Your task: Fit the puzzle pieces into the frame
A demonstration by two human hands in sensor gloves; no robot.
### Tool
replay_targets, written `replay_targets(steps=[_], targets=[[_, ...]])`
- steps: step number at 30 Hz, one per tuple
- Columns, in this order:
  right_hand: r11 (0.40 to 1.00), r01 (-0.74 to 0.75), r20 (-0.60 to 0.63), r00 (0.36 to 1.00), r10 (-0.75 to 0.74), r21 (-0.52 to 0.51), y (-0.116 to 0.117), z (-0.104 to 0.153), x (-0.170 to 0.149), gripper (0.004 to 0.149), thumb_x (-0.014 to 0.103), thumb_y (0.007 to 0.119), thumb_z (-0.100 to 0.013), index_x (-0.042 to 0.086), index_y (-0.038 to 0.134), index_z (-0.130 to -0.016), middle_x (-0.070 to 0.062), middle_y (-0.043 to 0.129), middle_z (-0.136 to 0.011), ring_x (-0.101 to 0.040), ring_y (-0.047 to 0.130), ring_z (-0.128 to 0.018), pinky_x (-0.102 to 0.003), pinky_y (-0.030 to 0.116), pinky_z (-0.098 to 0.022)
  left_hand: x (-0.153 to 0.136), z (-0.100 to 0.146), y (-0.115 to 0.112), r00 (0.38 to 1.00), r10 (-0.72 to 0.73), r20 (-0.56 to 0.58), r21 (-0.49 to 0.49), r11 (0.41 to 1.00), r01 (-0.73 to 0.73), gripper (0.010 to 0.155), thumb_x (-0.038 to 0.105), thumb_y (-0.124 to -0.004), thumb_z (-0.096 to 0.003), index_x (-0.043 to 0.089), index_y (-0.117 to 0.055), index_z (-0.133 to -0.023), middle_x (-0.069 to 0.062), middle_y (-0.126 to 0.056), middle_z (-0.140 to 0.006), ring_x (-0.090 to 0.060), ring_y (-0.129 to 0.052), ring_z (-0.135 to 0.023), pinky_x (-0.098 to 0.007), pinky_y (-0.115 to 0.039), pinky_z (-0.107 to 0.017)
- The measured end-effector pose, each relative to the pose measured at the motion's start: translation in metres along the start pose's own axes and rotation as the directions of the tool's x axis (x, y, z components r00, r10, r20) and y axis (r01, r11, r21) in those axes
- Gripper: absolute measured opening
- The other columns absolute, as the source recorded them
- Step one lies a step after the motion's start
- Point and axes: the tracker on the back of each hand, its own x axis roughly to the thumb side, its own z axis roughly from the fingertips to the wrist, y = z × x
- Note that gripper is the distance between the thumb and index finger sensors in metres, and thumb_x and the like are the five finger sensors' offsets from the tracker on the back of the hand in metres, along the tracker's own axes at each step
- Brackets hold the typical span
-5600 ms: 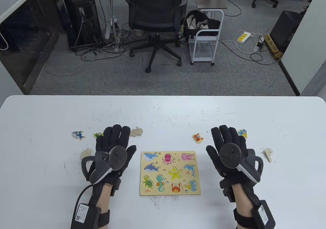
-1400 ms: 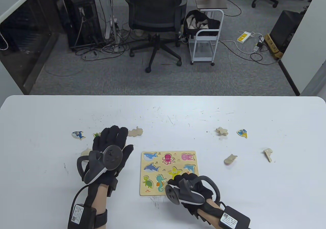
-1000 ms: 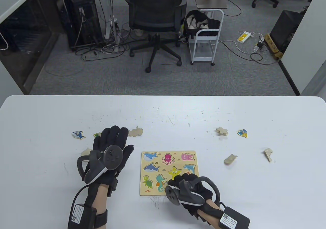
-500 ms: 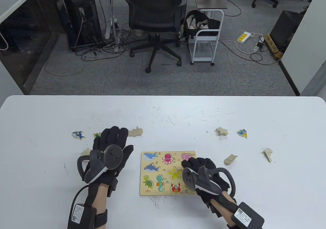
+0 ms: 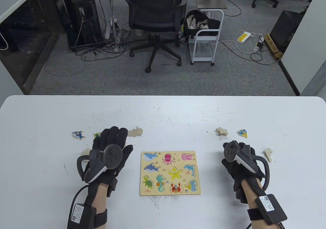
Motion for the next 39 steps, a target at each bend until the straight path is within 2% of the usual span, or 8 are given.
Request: replay_targets(steps=[6, 14, 19, 22, 26, 30, 34, 39], targets=[[0.997, -0.009, -0.016, 1.000, 0.010, 0.083, 0.017, -0.017, -0.008, 0.071, 0.049, 0.084, -0.043, 0.046, 0.047, -0.103, 0.012, 0.040, -0.119, -0.025, 0.041, -0.115, -0.054, 0.034, -0.085, 0.000, -0.001, -0.001, 1.000, -0.004, -0.001, -0.011, 1.000, 0.004, 0.072, 0.069, -0.056, -0.0524, 0.043, -0.043, -0.118, -0.001, -0.051, -0.130, -0.033, -0.051, -0.119, -0.060, -0.050, -0.085], [0.985, 0.087, 0.002, 0.996, -0.089, 0.147, 0.028, -0.030, -0.013, 0.063, 0.044, 0.083, -0.045, 0.044, 0.055, -0.101, 0.011, 0.045, -0.118, -0.024, 0.050, -0.112, -0.051, 0.041, -0.084, 0.000, -0.001, -0.001, 1.000, -0.005, -0.003, -0.018, 1.000, 0.005, 0.072, 0.069, -0.056, -0.0524, 0.043, -0.043, -0.118, -0.001, -0.051, -0.130, -0.033, -0.051, -0.119, -0.060, -0.050, -0.085], [0.987, 0.132, -0.011, 0.991, -0.132, 0.095, 0.031, -0.030, -0.016, 0.059, 0.042, 0.084, -0.044, 0.044, 0.061, -0.099, 0.011, 0.052, -0.116, -0.022, 0.055, -0.110, -0.048, 0.051, -0.081, 0.000, -0.001, -0.001, 1.000, -0.007, -0.001, -0.023, 1.000, 0.007, 0.072, 0.069, -0.056, -0.0524, 0.043, -0.043, -0.118, -0.001, -0.051, -0.129, -0.033, -0.051, -0.119, -0.060, -0.050, -0.085], [0.990, 0.132, -0.018, 0.991, -0.131, 0.048, 0.031, -0.029, -0.015, 0.057, 0.045, 0.083, -0.044, 0.043, 0.064, -0.098, 0.011, 0.056, -0.114, -0.022, 0.060, -0.108, -0.046, 0.054, -0.079, 0.001, -0.001, -0.001, 1.000, -0.013, 0.001, -0.023, 1.000, 0.013, 0.072, 0.069, -0.056, -0.0524, 0.043, -0.043, -0.118, -0.001, -0.051, -0.129, -0.032, -0.051, -0.119, -0.060, -0.051, -0.085], [0.985, 0.165, -0.026, 0.986, -0.167, -0.049, 0.027, -0.027, -0.011, 0.054, 0.046, 0.081, -0.043, 0.040, 0.070, -0.095, 0.008, 0.070, -0.108, -0.027, 0.074, -0.099, -0.048, 0.062, -0.073, 0.002, -0.002, -0.002, 1.000, -0.015, 0.007, -0.022, 1.000, 0.016, 0.072, 0.069, -0.056, -0.0524, 0.042, -0.044, -0.118, -0.001, -0.052, -0.129, -0.033, -0.052, -0.119, -0.060, -0.051, -0.085], [0.979, 0.178, -0.031, 0.983, -0.182, -0.098, 0.023, -0.025, -0.006, 0.051, 0.048, 0.080, -0.042, 0.038, 0.075, -0.092, 0.006, 0.082, -0.099, -0.027, 0.086, -0.088, -0.047, 0.070, -0.066, 0.007, -0.001, -0.003, 1.000, -0.023, 0.016, -0.027, 0.999, 0.023, 0.071, 0.069, -0.056, -0.0523, 0.042, -0.045, -0.118, -0.001, -0.052, -0.129, -0.032, -0.052, -0.119, -0.060, -0.051, -0.085], [0.963, 0.232, 0.045, 0.973, -0.228, -0.139, 0.012, -0.017, 0.004, 0.049, 0.047, 0.081, -0.043, 0.035, 0.078, -0.090, 0.005, 0.088, -0.092, -0.023, 0.093, -0.077, -0.044, 0.076, -0.059, 0.013, -0.001, -0.003, 0.999, -0.011, 0.041, -0.047, 0.999, 0.013, 0.071, 0.069, -0.056, -0.0524, 0.042, -0.046, -0.117, -0.001, -0.055, -0.128, -0.032, -0.054, -0.119, -0.060, -0.051, -0.085], [0.948, 0.266, 0.191, 0.954, -0.232, -0.178, -0.013, 0.011, 0.035, 0.049, 0.051, 0.082, -0.041, 0.034, 0.081, -0.087, 0.005, 0.092, -0.087, -0.019, 0.097, -0.070, -0.041, 0.080, -0.055, 0.026, 0.004, -0.001, 0.996, 0.004, 0.091, -0.041, 0.999, 0.000, 0.070, 0.068, -0.057, -0.0522, 0.042, -0.048, -0.117, 0.000, -0.057, -0.127, -0.032, -0.056, -0.118, -0.059, -0.052, -0.085]])
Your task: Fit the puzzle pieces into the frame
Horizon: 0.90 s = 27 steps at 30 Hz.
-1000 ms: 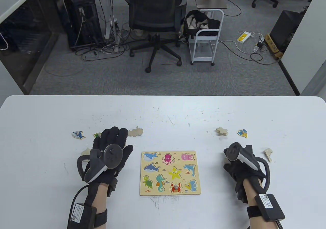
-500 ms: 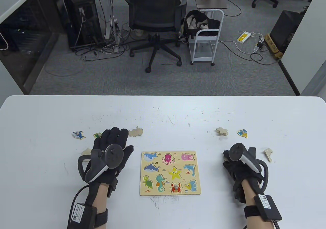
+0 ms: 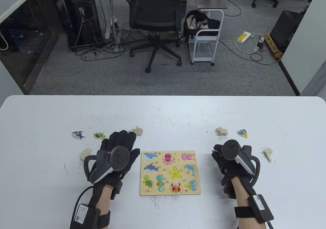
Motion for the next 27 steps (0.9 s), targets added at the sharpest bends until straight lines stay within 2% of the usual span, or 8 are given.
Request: replay_targets(steps=[7, 12, 16, 20, 24, 27], targets=[[0.997, 0.079, 0.211, 0.975, -0.073, -0.021, -0.029, 0.036, 0.062, 0.048, 0.053, 0.084, -0.041, 0.034, 0.083, -0.085, 0.005, 0.094, -0.085, -0.019, 0.098, -0.068, -0.040, 0.081, -0.053, 0.024, 0.013, 0.005, 0.994, 0.016, 0.105, 0.007, 1.000, -0.017, 0.070, 0.067, -0.060, -0.0519, 0.041, -0.051, -0.116, 0.000, -0.063, -0.125, -0.031, -0.062, -0.115, -0.054, -0.053, -0.085], [0.984, 0.178, 0.305, 0.937, -0.169, 0.000, -0.039, 0.061, 0.091, 0.049, 0.053, 0.086, -0.040, 0.032, 0.084, -0.085, 0.004, 0.095, -0.084, -0.020, 0.099, -0.065, -0.041, 0.082, -0.052, 0.037, 0.021, 0.010, 0.983, 0.088, 0.164, 0.006, 0.996, -0.090, 0.070, 0.065, -0.066, -0.0514, 0.038, -0.053, -0.115, 0.001, -0.068, -0.122, -0.029, -0.067, -0.112, -0.051, -0.056, -0.085], [0.971, 0.241, 0.362, 0.904, -0.228, 0.010, -0.038, 0.073, 0.105, 0.050, 0.053, 0.087, -0.039, 0.031, 0.085, -0.084, 0.002, 0.096, -0.082, -0.021, 0.100, -0.062, -0.041, 0.083, -0.051, 0.042, 0.023, 0.010, 0.961, 0.189, 0.203, -0.012, 0.982, -0.190, 0.069, 0.063, -0.070, -0.0513, 0.037, -0.055, -0.114, 0.003, -0.072, -0.119, -0.027, -0.074, -0.109, -0.049, -0.061, -0.083], [0.979, 0.205, 0.400, 0.896, -0.195, 0.017, -0.035, 0.079, 0.117, 0.051, 0.054, 0.088, -0.037, 0.031, 0.085, -0.083, 0.003, 0.096, -0.081, -0.020, 0.100, -0.061, -0.040, 0.083, -0.050, 0.046, 0.022, 0.006, 0.911, 0.342, 0.230, -0.062, 0.940, -0.337, 0.067, 0.059, -0.074, -0.0512, 0.035, -0.059, -0.112, 0.002, -0.079, -0.114, -0.026, -0.084, -0.103, -0.047, -0.071, -0.078], [0.963, 0.249, 0.440, 0.857, -0.268, 0.102, -0.030, 0.081, 0.123, 0.052, 0.054, 0.088, -0.036, 0.031, 0.086, -0.082, 0.003, 0.097, -0.080, -0.019, 0.101, -0.060, -0.040, 0.084, -0.049, 0.052, 0.022, 0.002, 0.850, 0.461, 0.256, -0.129, 0.887, -0.442, 0.064, 0.054, -0.077, -0.0520, 0.034, -0.061, -0.111, 0.003, -0.082, -0.112, -0.024, -0.086, -0.100, -0.046, -0.073, -0.076], [0.939, 0.307, 0.444, 0.828, -0.343, 0.154, -0.031, 0.083, 0.123, 0.052, 0.053, 0.089, -0.036, 0.030, 0.087, -0.082, 0.002, 0.098, -0.079, -0.020, 0.102, -0.059, -0.040, 0.085, -0.048, 0.056, 0.023, 0.001, 0.824, 0.493, 0.278, -0.129, 0.869, -0.477, 0.059, 0.050, -0.078, -0.0526, 0.035, -0.065, -0.108, 0.006, -0.085, -0.108, -0.021, -0.090, -0.097, -0.043, -0.076, -0.075]])
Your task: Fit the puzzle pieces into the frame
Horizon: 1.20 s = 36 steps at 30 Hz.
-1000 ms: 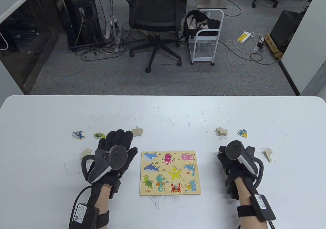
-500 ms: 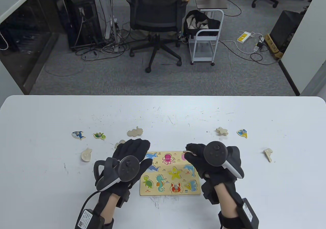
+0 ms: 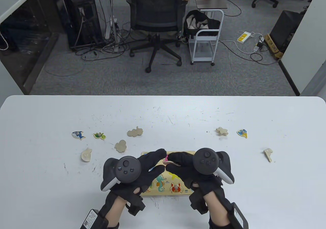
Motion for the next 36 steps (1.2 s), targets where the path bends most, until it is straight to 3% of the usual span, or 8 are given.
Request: replay_targets(steps=[7, 19, 27, 30, 36], targets=[[0.999, 0.046, 0.005, 0.999, -0.046, 0.006, -0.004, 0.004, 0.000, 0.054, 0.053, 0.089, -0.035, 0.027, 0.087, -0.082, 0.000, 0.099, -0.078, -0.020, 0.103, -0.058, -0.040, 0.086, -0.047, -0.002, -0.001, -0.004, 0.996, 0.091, 0.001, -0.007, 0.996, -0.091, 0.055, 0.046, -0.079, -0.0535, 0.035, -0.067, -0.106, 0.007, -0.089, -0.103, -0.018, -0.094, -0.092, -0.042, -0.078, -0.073], [0.993, 0.121, -0.018, 0.992, -0.121, 0.015, -0.002, 0.005, -0.002, 0.053, 0.052, 0.089, -0.034, 0.026, 0.088, -0.081, -0.002, 0.100, -0.077, -0.021, 0.105, -0.057, -0.040, 0.088, -0.046, 0.006, 0.002, -0.006, 1.000, -0.003, -0.019, 0.080, 0.997, 0.005, 0.051, 0.047, -0.080, -0.0517, 0.036, -0.073, -0.101, 0.011, -0.096, -0.093, -0.013, -0.099, -0.083, -0.039, -0.081, -0.070], [0.996, 0.090, -0.004, 0.996, -0.090, 0.010, 0.000, 0.008, 0.002, 0.057, 0.053, 0.084, -0.040, 0.025, 0.081, -0.090, -0.003, 0.092, -0.088, -0.025, 0.099, -0.068, -0.044, 0.081, -0.053, -0.004, -0.001, -0.006, 0.998, 0.051, -0.033, 0.054, 0.997, -0.049, 0.048, 0.048, -0.080, -0.0520, 0.037, -0.075, -0.098, 0.012, -0.097, -0.089, -0.011, -0.101, -0.080, -0.039, -0.082, -0.069], [0.998, 0.042, 0.008, 0.999, -0.042, -0.038, 0.000, 0.012, 0.007, 0.059, 0.052, 0.082, -0.043, 0.027, 0.074, -0.096, -0.003, 0.087, -0.094, -0.027, 0.094, -0.076, -0.046, 0.077, -0.059, -0.010, -0.001, -0.005, 0.994, 0.095, -0.060, 0.070, 0.993, -0.091, 0.048, 0.048, -0.080, -0.0521, 0.036, -0.076, -0.098, 0.012, -0.098, -0.089, -0.012, -0.101, -0.080, -0.039, -0.082, -0.068], [0.983, -0.010, 0.070, 0.997, 0.023, -0.184, 0.001, 0.020, 0.016, 0.059, 0.050, 0.081, -0.045, 0.029, 0.071, -0.099, -0.003, 0.081, -0.100, -0.029, 0.088, -0.085, -0.048, 0.072, -0.066, -0.022, 0.000, -0.004, 0.983, 0.140, -0.122, 0.122, 0.985, -0.125, 0.048, 0.049, -0.080, -0.0522, 0.036, -0.076, -0.098, 0.012, -0.098, -0.088, -0.012, -0.101, -0.079, -0.039, -0.082, -0.068]])
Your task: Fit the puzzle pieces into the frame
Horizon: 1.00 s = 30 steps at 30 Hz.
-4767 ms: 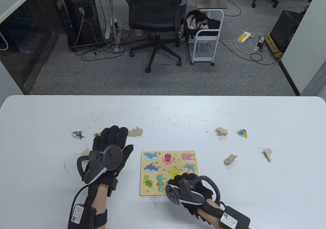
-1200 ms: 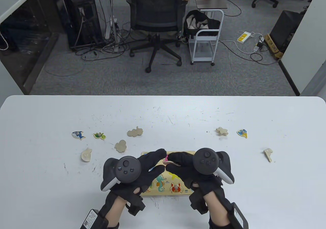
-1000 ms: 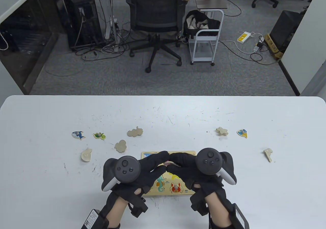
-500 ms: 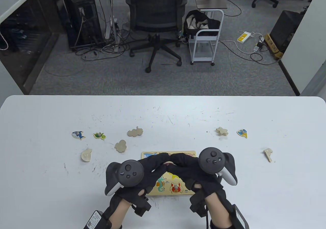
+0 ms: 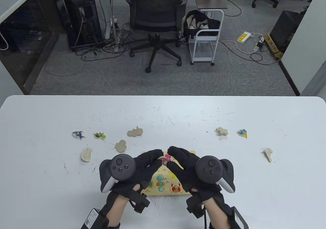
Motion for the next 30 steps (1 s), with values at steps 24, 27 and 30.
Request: replay_targets(steps=[24, 27, 30], targets=[[0.851, -0.456, -0.042, 0.886, 0.462, -0.262, 0.028, 0.011, 0.029, 0.049, 0.046, 0.089, -0.041, 0.037, 0.077, -0.088, 0.009, 0.089, -0.086, -0.017, 0.094, -0.070, -0.040, 0.077, -0.060, -0.010, -0.004, -0.007, 0.971, 0.228, -0.069, -0.098, 0.967, -0.234, 0.052, 0.052, -0.079, -0.0519, 0.031, -0.075, -0.100, 0.008, -0.098, -0.088, -0.014, -0.102, -0.077, -0.040, -0.083, -0.066], [0.851, -0.453, -0.052, 0.888, 0.457, -0.265, 0.028, 0.011, 0.027, 0.046, 0.045, 0.089, -0.041, 0.037, 0.079, -0.085, 0.010, 0.091, -0.083, -0.016, 0.094, -0.069, -0.040, 0.078, -0.059, -0.009, -0.004, -0.010, 0.970, 0.236, -0.066, -0.121, 0.963, -0.242, 0.053, 0.052, -0.079, -0.0518, 0.030, -0.075, -0.100, 0.007, -0.099, -0.088, -0.014, -0.102, -0.077, -0.040, -0.083, -0.065], [0.864, -0.440, -0.055, 0.896, 0.440, -0.244, 0.026, 0.009, 0.024, 0.045, 0.044, 0.089, -0.041, 0.037, 0.079, -0.085, 0.009, 0.091, -0.082, -0.016, 0.095, -0.067, -0.039, 0.079, -0.058, -0.008, -0.005, -0.011, 0.974, 0.218, -0.054, -0.133, 0.966, -0.223, 0.054, 0.053, -0.078, -0.0521, 0.030, -0.074, -0.101, 0.007, -0.098, -0.089, -0.015, -0.101, -0.078, -0.041, -0.082, -0.066]])
